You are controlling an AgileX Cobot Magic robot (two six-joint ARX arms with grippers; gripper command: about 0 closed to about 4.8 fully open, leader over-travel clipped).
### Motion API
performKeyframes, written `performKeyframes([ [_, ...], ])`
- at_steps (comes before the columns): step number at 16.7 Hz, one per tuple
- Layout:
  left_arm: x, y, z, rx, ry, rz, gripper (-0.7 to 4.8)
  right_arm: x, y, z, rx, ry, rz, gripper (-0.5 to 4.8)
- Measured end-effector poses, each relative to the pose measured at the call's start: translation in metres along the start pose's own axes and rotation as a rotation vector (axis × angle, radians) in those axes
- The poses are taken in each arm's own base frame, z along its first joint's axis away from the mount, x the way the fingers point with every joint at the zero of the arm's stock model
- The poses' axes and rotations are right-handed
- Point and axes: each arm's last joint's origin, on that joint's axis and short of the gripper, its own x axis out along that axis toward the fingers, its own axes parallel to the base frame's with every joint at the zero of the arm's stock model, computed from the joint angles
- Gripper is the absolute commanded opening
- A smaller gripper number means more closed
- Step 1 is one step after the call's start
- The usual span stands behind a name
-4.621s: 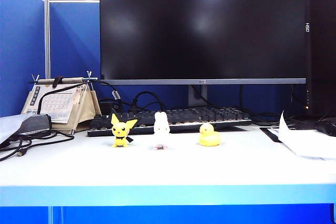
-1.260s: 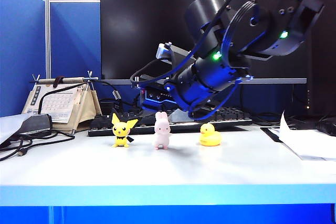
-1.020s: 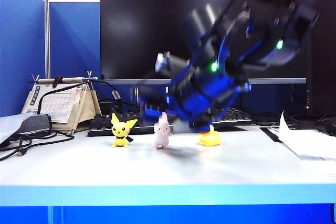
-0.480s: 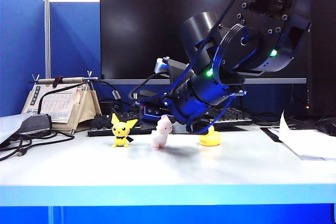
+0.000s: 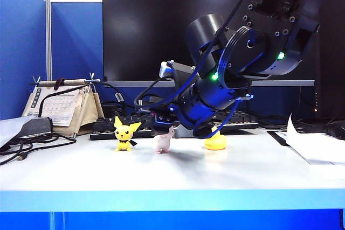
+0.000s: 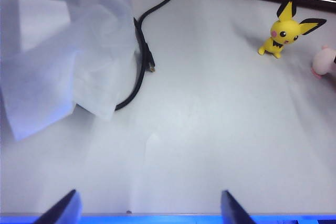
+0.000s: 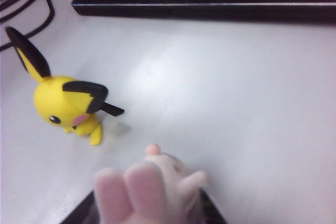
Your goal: Pick up the doll with a different color than the other dolls and place it near you.
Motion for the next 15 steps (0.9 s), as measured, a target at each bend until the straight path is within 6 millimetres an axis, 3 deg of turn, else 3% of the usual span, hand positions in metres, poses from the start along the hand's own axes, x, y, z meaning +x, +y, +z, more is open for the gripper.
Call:
performKeyframes([
  [1,0.0000,0.0000,0.0000,0.000,0.000,0.000,3.50,0.0000,-0.0003,-0.0003,0.000,0.003,-0.004,2.28],
  [4,0.0000,0.0000,0.0000,0.000,0.000,0.000,3.50,0.0000,-0.0004,-0.0004,0.000,0.004,-0.005,1.51],
  [9,0.0000,0.0000,0.0000,0.000,0.000,0.000,3.50,0.0001,-0.0004,-0.0004,-0.003,0.003,-0.008,1.33],
  [12,0.0000,0.0000,0.0000,0.000,0.000,0.000,3.50,0.0001,-0.0004,-0.0003,-0.003,0.002,-0.007,0.69],
  [15,0.0000,0.0000,0.0001,0.000,0.000,0.000,3.50,0.0001,-0.0004,-0.0003,-0.003,0.001,-0.007,0.49],
])
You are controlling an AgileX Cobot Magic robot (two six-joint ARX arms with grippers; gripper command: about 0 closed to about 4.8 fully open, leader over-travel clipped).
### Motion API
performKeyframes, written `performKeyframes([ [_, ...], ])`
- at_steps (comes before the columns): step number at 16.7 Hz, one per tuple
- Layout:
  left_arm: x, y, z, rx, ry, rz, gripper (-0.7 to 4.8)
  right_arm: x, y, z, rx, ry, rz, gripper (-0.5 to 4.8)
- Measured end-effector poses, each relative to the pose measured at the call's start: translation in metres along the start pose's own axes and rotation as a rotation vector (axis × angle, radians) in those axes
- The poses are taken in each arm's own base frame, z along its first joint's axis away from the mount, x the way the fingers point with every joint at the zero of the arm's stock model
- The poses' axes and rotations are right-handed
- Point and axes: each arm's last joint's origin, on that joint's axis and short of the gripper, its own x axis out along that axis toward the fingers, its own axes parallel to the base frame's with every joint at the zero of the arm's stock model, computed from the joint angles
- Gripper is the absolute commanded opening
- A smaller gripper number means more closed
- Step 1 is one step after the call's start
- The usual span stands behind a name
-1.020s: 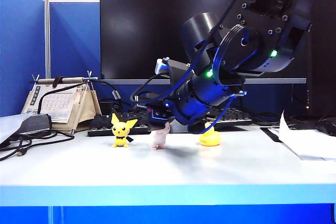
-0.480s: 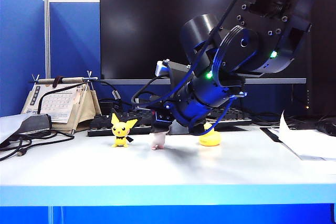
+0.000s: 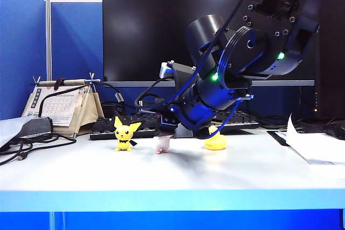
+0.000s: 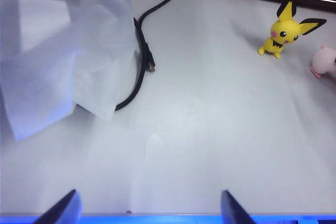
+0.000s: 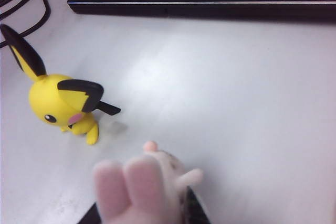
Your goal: Pick up the doll with a different color than the other dolls and place it near you.
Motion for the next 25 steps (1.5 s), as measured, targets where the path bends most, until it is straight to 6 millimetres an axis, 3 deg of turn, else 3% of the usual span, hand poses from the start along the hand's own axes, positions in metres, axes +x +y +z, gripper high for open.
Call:
performKeyframes([
  [3,0.000,0.000,0.000,0.000,0.000,0.000,3.50,0.000,0.000,0.000,0.000,-0.004,0.001,0.46],
  [5,0.000,0.000,0.000,0.000,0.000,0.000,3.50,0.000,0.001,0.002,0.001,-0.018,0.005,0.03],
  [12,0.000,0.000,0.000,0.000,0.000,0.000,3.50,0.000,0.001,0.005,0.003,-0.049,0.013,-0.01],
  [18,0.000,0.001,0.000,0.000,-0.008,0.031,3.50,-0.009,0.010,0.040,0.010,-0.147,0.038,-0.01],
  [25,0.000,0.001,0.000,0.000,-0.008,0.033,3.50,-0.017,0.011,0.051,-0.007,-0.155,0.037,-0.01],
])
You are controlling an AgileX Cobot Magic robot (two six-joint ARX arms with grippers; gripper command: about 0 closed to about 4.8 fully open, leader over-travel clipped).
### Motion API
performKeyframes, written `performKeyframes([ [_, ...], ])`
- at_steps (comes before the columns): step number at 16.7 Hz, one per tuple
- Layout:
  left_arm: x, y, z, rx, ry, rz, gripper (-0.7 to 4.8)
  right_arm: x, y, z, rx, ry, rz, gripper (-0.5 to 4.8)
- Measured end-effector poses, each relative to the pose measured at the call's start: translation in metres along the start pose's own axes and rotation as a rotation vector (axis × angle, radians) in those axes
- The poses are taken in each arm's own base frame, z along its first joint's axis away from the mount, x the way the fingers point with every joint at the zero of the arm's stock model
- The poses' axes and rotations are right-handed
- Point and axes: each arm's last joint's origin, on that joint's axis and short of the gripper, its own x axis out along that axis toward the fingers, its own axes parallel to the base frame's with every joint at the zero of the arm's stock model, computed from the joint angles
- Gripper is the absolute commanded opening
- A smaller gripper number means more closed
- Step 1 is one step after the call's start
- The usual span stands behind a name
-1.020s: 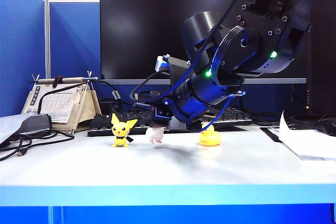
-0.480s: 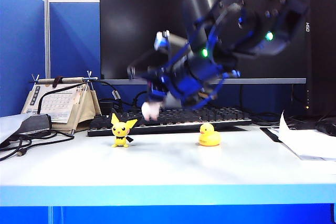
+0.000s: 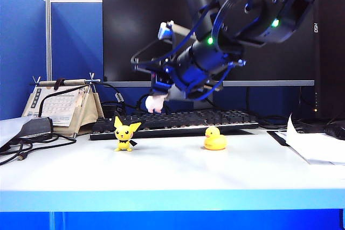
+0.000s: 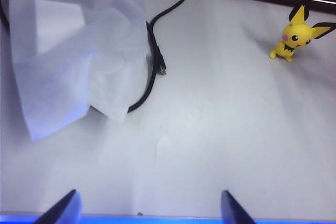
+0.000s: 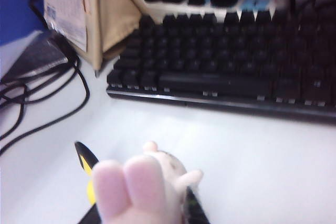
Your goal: Pick up the doll with a different color than the other dolls and place it near you.
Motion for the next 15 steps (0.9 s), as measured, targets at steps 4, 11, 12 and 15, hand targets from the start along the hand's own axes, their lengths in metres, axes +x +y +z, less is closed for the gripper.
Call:
performKeyframes([
  [4,0.000,0.000,0.000,0.000,0.000,0.000,3.50,-0.005,-0.002,0.006,-0.004,0.009,-0.010,-0.01],
  [11,0.000,0.000,0.000,-0.001,0.001,0.000,3.50,-0.013,-0.001,0.011,-0.009,0.055,-0.020,-0.01],
  [12,0.000,0.000,0.000,-0.001,0.001,0.000,3.50,-0.014,-0.001,0.012,-0.010,0.062,-0.021,-0.01],
  [15,0.000,0.000,0.000,-0.001,0.002,0.000,3.50,-0.020,0.003,0.015,-0.014,0.083,-0.017,-0.01],
])
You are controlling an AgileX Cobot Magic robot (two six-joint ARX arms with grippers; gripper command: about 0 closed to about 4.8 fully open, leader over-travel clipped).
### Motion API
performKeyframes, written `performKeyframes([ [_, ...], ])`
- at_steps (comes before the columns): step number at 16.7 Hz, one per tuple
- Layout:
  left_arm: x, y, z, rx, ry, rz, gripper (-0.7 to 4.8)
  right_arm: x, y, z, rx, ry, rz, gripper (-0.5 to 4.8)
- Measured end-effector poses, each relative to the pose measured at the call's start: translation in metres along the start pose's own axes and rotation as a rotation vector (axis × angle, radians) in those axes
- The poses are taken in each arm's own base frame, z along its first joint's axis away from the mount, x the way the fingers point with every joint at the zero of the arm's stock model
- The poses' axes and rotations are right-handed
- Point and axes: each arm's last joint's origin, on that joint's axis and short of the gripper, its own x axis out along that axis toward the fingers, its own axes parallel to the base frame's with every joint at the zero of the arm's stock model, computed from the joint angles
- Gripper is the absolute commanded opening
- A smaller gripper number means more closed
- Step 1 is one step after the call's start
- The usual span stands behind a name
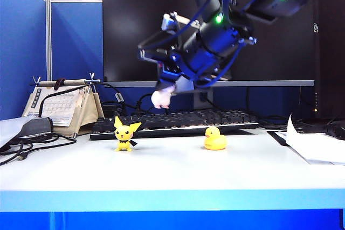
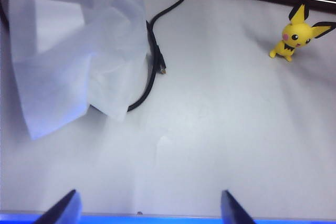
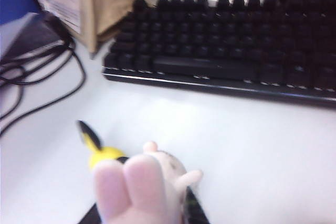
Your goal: Pick up the doll with a different color than the other dolls and place it near you.
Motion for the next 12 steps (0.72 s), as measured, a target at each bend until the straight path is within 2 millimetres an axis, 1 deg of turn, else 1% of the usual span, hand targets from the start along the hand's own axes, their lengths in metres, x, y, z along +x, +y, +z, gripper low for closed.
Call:
performKeyframes([
  [4,0.0000,0.0000,0.0000,0.000,0.000,0.000,3.50,-0.0056,0.0067,0.0055,-0.004,-0.017,0.019,-0.01],
  [8,0.0000,0.0000,0.0000,0.000,0.000,0.000,3.50,-0.0057,0.0052,-0.0019,-0.010,0.058,0.001,-0.01],
  [12,0.0000,0.0000,0.0000,0.000,0.000,0.000,3.50,-0.0058,0.0050,-0.0026,-0.011,0.065,-0.001,-0.01],
])
